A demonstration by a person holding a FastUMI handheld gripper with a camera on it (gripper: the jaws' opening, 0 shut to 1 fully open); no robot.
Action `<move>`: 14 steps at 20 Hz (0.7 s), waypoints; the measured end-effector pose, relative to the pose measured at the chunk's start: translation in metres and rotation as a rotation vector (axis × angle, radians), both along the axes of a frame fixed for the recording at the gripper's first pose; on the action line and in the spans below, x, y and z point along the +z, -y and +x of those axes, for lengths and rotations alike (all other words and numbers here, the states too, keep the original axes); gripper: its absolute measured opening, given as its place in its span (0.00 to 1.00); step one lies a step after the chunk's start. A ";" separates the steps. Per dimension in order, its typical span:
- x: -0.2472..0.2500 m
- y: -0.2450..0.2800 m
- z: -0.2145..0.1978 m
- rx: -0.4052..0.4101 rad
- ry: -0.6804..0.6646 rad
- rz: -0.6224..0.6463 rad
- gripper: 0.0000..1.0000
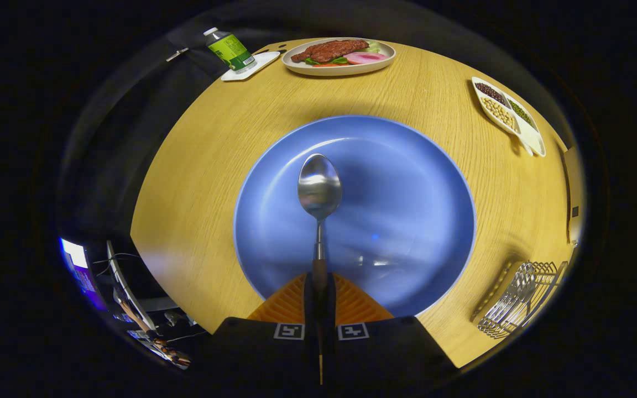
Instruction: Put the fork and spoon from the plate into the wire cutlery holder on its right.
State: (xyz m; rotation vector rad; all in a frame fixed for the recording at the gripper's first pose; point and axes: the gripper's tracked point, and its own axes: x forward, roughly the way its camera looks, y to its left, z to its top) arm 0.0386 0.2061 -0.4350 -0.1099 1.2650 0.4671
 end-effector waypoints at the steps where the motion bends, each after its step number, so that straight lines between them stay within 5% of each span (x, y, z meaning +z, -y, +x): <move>1: 0.003 0.000 0.002 0.007 0.016 0.010 0.07; 14: 0.136 0.101 -0.039 0.022 0.023 0.044 0.05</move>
